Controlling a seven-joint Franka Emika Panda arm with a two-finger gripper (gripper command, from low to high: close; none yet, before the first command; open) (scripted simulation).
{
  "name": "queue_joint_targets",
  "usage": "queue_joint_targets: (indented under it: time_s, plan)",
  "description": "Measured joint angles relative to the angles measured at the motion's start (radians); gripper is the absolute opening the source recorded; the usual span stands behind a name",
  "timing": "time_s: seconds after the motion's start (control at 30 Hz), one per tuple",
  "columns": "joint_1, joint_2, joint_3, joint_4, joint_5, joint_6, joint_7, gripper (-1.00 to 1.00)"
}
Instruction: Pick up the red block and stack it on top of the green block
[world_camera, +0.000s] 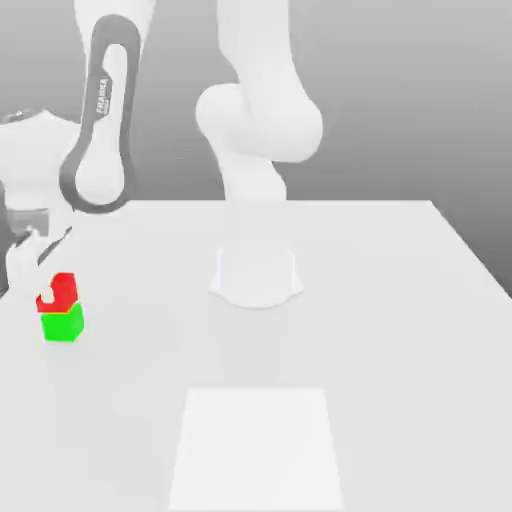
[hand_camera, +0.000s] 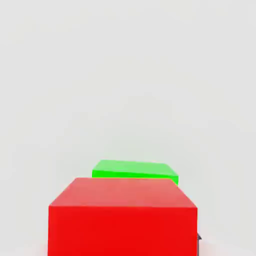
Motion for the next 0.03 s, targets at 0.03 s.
queue_joint_targets:
  time_s: [0.03]
  plan:
    - [0.0,0.0,0.0,0.0,0.0,0.0,0.0,1.0]
